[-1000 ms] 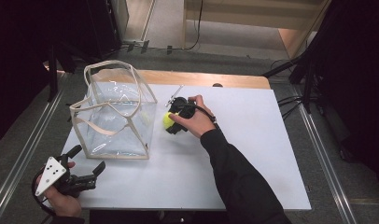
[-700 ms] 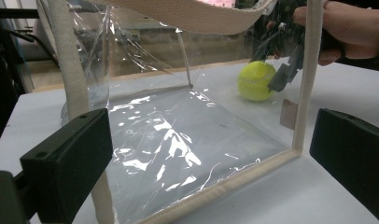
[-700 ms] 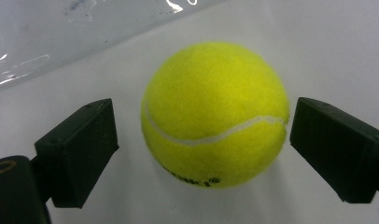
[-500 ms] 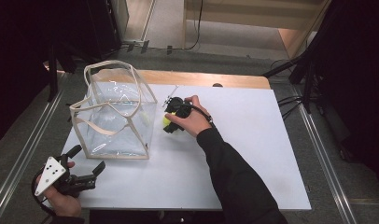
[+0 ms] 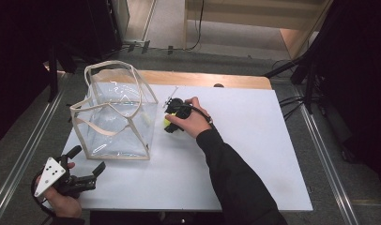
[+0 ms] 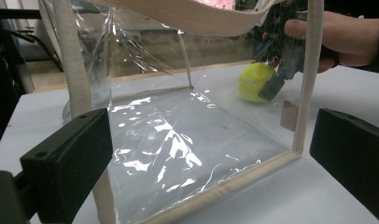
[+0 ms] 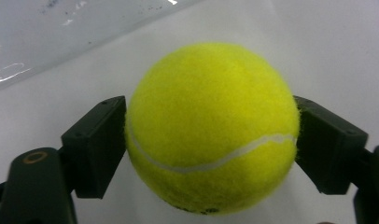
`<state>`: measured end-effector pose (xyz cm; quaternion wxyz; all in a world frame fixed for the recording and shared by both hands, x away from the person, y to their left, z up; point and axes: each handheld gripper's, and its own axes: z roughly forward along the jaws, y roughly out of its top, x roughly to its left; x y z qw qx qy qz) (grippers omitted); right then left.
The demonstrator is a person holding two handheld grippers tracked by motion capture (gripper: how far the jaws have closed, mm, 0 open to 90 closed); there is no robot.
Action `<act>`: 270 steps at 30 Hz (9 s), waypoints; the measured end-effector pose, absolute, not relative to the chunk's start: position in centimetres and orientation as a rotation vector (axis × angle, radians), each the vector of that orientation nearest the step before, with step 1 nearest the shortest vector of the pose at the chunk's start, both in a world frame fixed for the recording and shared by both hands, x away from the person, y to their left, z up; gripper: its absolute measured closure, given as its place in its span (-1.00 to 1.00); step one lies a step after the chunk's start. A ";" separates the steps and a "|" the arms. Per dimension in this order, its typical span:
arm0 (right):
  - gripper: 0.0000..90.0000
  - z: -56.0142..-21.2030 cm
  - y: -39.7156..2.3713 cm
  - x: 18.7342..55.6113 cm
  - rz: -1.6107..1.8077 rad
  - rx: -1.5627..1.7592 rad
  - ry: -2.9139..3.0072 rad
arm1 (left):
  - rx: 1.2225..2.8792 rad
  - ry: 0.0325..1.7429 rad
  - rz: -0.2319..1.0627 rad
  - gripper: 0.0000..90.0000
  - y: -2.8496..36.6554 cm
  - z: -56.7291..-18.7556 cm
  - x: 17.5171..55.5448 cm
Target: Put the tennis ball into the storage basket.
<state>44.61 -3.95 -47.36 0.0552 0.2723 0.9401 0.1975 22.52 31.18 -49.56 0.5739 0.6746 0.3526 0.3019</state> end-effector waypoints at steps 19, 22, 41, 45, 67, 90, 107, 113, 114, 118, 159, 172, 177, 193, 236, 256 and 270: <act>-0.49 -46.4 -4.1 44.6 0.651 0.810 2.874 | 1.582 0.821 0.712 -1.00 31.2 -49.5 22.5; -0.48 -46.1 -4.1 44.5 0.666 0.814 2.879 | 1.581 0.823 0.711 -1.00 31.2 -49.6 22.5; -0.48 -41.2 -4.6 43.6 0.726 0.703 2.900 | 1.584 0.823 0.713 -1.00 31.0 -49.6 22.5; -0.48 -40.5 -4.5 43.5 0.731 0.699 2.905 | 1.584 0.823 0.713 -1.00 31.0 -49.6 22.5; -0.48 -36.4 -3.9 42.9 0.757 0.618 2.933 | 1.586 0.826 0.710 -1.00 31.1 -49.6 22.5; -0.48 -32.7 -3.2 42.1 0.818 0.551 2.941 | 1.579 0.824 0.707 -1.00 31.1 -49.6 22.5; -0.48 -30.4 -2.9 42.0 0.843 0.516 2.939 | 1.580 0.824 0.707 -1.00 31.1 -49.6 22.5; -0.47 -29.8 -2.5 41.9 0.852 0.510 2.939 | 1.580 0.825 0.707 -1.00 31.1 -49.6 22.5; -0.47 -29.8 -2.5 41.9 0.859 0.501 2.938 | 1.581 0.824 0.708 -1.00 31.1 -49.5 22.5; -0.47 -29.4 -2.2 41.9 0.867 0.500 2.936 | 1.579 0.823 0.707 -1.00 31.1 -49.6 22.5; -0.47 -26.6 2.5 41.9 0.905 0.396 2.927 | 1.580 0.821 0.706 -1.00 31.1 -49.5 22.5; -0.47 -27.2 4.1 42.0 0.899 0.372 2.943 | 1.581 0.820 0.705 -1.00 31.2 -49.5 22.5; -0.47 -27.7 4.6 42.2 0.872 0.363 2.955 | 1.578 0.821 0.703 -1.00 31.2 -49.5 22.5; -0.48 -29.7 5.7 42.7 0.792 0.348 2.978 | 1.578 0.820 0.703 -1.00 31.2 -49.5 22.5; -1.00 -29.0 1.0 42.1 0.898 0.436 2.870 | 1.577 0.821 0.704 -1.00 31.1 -49.6 22.6; -1.00 -31.1 -3.3 40.9 0.930 0.526 2.830 | 1.581 0.819 0.706 -1.00 31.0 -49.6 22.6; -1.00 -34.4 -4.6 40.0 0.958 0.552 2.821 | 1.584 0.818 0.707 -1.00 31.0 -49.6 22.6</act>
